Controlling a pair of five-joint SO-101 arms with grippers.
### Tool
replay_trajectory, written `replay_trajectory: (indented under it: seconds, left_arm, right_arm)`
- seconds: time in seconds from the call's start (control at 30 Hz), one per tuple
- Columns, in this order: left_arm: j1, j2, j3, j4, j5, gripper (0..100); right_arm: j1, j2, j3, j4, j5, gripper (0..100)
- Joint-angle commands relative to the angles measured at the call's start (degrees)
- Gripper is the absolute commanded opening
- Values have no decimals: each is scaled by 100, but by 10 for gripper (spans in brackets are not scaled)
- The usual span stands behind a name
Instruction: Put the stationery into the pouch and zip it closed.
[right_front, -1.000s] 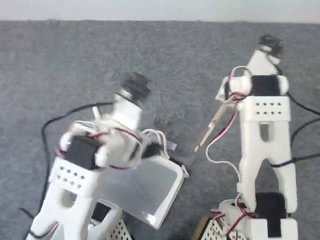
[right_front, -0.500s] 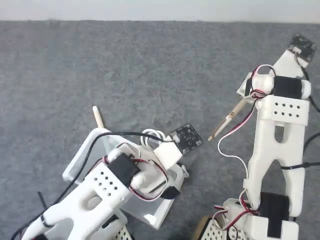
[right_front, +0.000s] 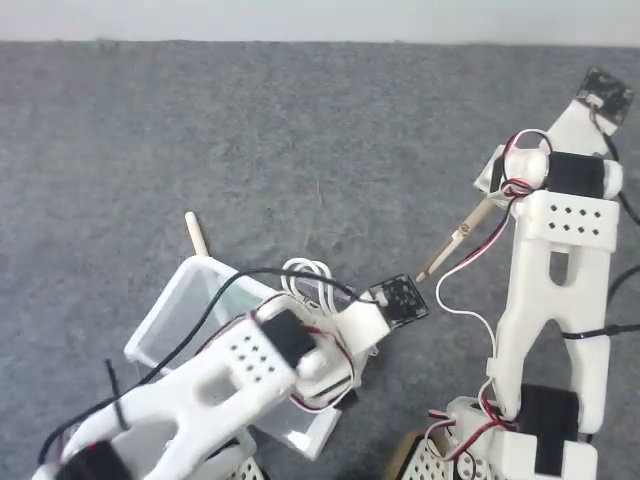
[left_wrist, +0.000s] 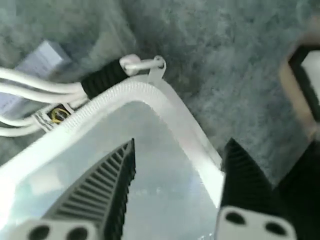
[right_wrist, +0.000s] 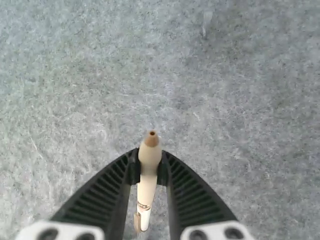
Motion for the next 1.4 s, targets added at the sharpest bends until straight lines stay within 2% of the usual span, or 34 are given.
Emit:
replay_trajectory:
  seconds: [0.0,0.37,0.6,0.77,0.83,0.97,1.03,1.2,1.37]
  left_arm:
    - [-492,369,-541,-88,-255,187]
    - [-2848,-440,-760,-88,-1336,158]
    - [-4422,-703,-1429,-79,-2022,64]
    - [-5055,-703,-1771,62,-2207,66]
    - [-5046,-703,-1930,396,-2207,78]
    - [-4545,-747,-2343,1380,-1890,227]
    - [-4229,-721,-2571,1714,-1609,268]
    - [-3376,-695,-2554,1925,-1108,268]
    - [-3095,-686,-1903,1749,-932,268]
  right_arm:
    - [66,-242,-44,-75,-53,6]
    - [66,-242,-44,-48,-53,6]
    - [57,-242,-44,-48,-53,6]
    - [57,-242,-44,-48,-53,6]
    - [57,-242,-44,-57,-53,6]
    - [57,-242,-44,-66,-53,6]
    - [57,-242,-44,-66,-53,6]
    - [57,-242,-44,-48,-53,6]
    - [48,-242,26,-84,-53,6]
